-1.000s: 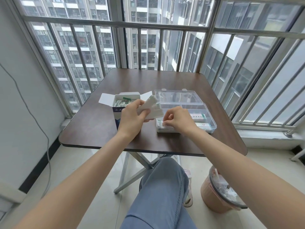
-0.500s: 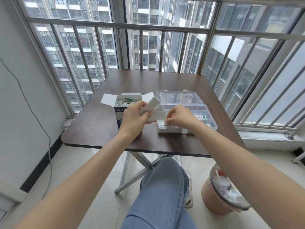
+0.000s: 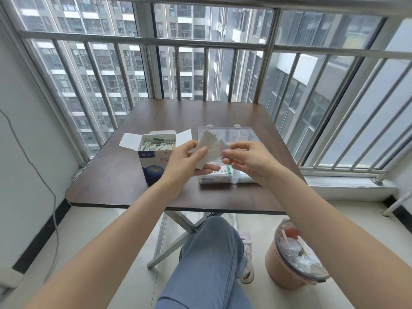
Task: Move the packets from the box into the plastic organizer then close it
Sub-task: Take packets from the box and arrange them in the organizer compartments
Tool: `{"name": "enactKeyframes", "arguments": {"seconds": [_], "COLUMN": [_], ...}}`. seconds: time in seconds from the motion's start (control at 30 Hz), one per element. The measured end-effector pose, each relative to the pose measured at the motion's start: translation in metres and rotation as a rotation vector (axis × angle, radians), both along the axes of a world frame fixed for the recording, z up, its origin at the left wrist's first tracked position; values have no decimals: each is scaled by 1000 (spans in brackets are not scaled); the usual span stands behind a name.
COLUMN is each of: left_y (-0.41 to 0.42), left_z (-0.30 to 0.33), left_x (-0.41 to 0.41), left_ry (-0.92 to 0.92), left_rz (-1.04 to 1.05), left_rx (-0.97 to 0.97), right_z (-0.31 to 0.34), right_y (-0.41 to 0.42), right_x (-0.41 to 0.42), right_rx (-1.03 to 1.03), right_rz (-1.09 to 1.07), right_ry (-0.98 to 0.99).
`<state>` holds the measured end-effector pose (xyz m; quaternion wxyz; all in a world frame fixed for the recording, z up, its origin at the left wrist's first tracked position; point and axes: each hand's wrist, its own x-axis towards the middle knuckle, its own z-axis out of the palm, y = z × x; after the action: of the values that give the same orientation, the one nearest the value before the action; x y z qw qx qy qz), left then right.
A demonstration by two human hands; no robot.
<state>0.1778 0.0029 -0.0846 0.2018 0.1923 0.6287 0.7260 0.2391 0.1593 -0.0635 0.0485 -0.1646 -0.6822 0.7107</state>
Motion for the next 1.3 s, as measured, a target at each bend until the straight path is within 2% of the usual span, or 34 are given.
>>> {"name": "enactKeyframes", "arguments": {"seconds": [0.1, 0.23, 0.57, 0.63, 0.83, 0.97, 1.07, 1.17, 1.3], "left_y": [8, 19, 44, 50, 65, 73, 78, 84, 95], "left_z": [4, 8, 9, 8, 6, 5, 2, -1, -5], "left_x": [3, 2, -3, -5, -11, -18, -26, -30, -37], "left_ry": [-27, 23, 69, 72, 21, 0, 23, 72, 243], "left_rz": [-34, -22, -34, -50, -47, 64, 144, 131, 102], "left_rx": [2, -54, -123, -134, -97, -83, -134, -214, -394], "right_z": [1, -1, 4, 4, 3, 0, -7, -13, -18], "right_y": [12, 25, 50, 56, 75, 89, 101, 110, 118], "right_x": [5, 10, 11, 9, 2, -5, -9, -14, -21], "right_rx": [-20, -24, -431, -447, -294, -198, 37, 250, 477], "right_rz": [-59, -93, -118, -139, -114, -184, -213, -185, -105], "right_ry": [27, 47, 33, 11, -85, -98, -105, -145, -220]}}
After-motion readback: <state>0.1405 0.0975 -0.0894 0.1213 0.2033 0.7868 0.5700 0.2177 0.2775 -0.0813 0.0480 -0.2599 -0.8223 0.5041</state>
